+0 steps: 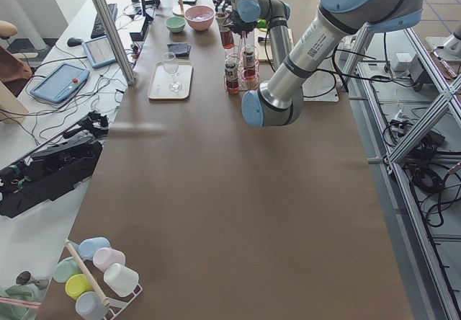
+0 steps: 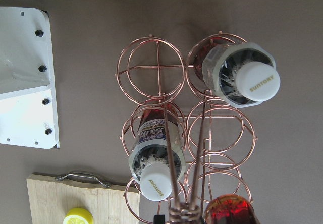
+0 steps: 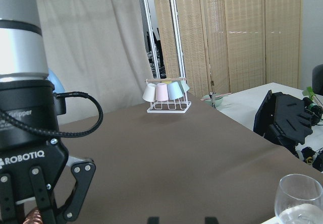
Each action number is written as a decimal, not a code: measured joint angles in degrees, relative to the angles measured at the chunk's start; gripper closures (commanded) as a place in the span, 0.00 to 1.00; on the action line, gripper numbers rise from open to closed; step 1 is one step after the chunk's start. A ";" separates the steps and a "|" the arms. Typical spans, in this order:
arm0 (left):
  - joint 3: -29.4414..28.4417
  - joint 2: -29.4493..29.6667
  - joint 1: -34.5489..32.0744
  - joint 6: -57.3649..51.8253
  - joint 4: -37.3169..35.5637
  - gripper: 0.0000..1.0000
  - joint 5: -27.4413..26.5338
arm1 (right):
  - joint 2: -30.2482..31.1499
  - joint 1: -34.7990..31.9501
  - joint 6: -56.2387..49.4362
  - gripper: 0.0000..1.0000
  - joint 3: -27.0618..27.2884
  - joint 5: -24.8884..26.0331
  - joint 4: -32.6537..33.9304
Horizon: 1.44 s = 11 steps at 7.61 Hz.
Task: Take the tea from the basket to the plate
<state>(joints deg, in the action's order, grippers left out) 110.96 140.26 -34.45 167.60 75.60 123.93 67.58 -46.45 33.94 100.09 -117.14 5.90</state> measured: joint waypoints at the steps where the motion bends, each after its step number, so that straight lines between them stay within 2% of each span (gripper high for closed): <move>1: 0.13 0.16 0.00 -0.04 -0.79 1.00 0.00 | -0.92 -2.05 0.83 1.00 0.12 -1.13 1.33; 3: 0.48 0.60 -0.10 -0.08 -2.00 1.00 0.00 | -2.03 -5.49 1.10 1.00 -1.37 -1.86 2.99; 4: 0.75 0.57 -0.35 -0.09 -2.26 1.00 0.04 | -3.24 -7.41 0.50 1.00 -4.16 -1.96 3.27; 6: 2.37 0.07 -3.83 -1.71 -4.05 1.00 1.34 | -7.45 -10.63 -2.66 1.00 -13.72 -1.44 2.88; 7: 3.98 -1.43 -6.72 -6.38 -5.92 1.00 4.07 | -9.79 -11.63 -4.20 1.00 -19.51 0.08 1.70; 9: 7.22 -6.53 -14.17 -12.41 -7.64 1.00 9.69 | -13.47 -11.86 -5.23 1.00 -29.68 6.64 -2.63; 11: 8.25 -13.01 -21.66 -22.03 -11.20 1.00 11.49 | -15.82 -9.43 -5.36 1.00 -35.66 14.60 -5.45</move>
<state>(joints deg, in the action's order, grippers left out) 119.20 127.25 -56.11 145.57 64.40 135.42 51.76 -55.88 28.58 64.43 -102.53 0.45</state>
